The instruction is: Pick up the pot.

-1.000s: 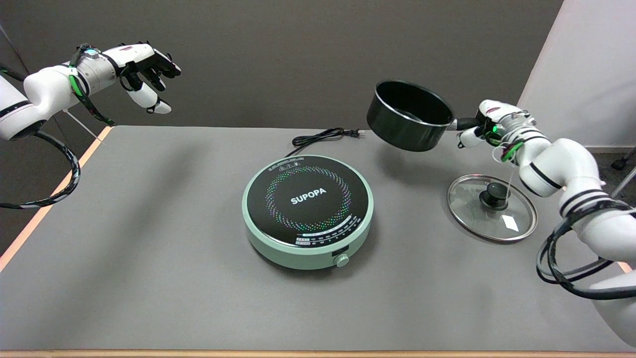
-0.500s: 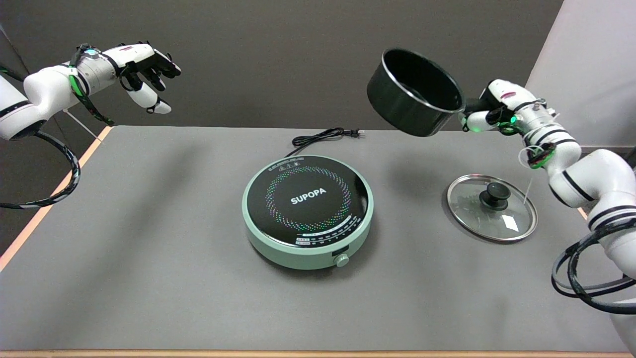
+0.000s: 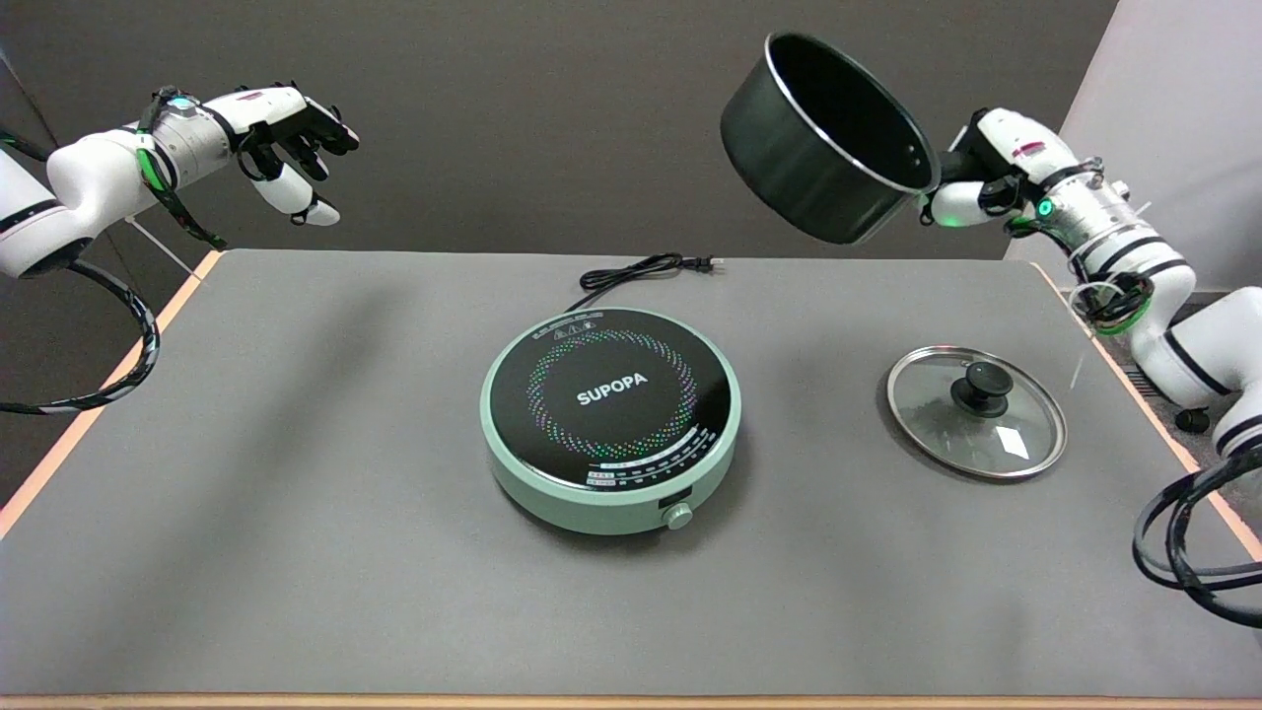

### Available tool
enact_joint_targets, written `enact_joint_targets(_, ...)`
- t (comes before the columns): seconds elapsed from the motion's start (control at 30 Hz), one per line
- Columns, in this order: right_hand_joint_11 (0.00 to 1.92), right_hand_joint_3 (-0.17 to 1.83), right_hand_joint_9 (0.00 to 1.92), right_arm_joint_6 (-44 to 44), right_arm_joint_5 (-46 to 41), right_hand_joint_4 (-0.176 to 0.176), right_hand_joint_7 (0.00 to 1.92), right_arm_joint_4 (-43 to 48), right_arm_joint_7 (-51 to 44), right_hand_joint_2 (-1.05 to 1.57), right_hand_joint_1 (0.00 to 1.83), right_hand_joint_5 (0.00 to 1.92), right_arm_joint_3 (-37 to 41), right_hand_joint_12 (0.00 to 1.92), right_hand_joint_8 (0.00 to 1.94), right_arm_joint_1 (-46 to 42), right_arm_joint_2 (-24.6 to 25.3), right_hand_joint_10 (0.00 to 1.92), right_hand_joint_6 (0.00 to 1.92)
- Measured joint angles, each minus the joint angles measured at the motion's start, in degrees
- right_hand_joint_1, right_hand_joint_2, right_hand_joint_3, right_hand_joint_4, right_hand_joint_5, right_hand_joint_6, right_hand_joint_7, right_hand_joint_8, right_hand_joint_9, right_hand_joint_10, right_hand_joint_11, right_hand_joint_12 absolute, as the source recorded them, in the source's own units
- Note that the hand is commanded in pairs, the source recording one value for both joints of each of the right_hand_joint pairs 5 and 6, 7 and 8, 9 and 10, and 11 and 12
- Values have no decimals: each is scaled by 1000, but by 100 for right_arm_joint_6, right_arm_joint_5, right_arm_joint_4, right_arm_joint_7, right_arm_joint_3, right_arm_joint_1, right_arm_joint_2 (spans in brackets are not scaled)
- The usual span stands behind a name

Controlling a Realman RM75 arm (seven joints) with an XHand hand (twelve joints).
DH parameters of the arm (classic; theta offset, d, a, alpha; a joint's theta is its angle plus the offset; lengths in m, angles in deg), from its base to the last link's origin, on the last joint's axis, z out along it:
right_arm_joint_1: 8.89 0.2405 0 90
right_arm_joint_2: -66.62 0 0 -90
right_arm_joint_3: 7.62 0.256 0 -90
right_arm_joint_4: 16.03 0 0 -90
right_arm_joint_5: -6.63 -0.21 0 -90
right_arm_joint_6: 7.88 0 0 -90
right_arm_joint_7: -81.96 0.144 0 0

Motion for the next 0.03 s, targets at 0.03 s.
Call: enact_joint_targets(0.03,1920,665,1920,56,-1,-28,1920,34,33,1571,811,1920,-21,1920,1920,-9,-37,1920,1920)
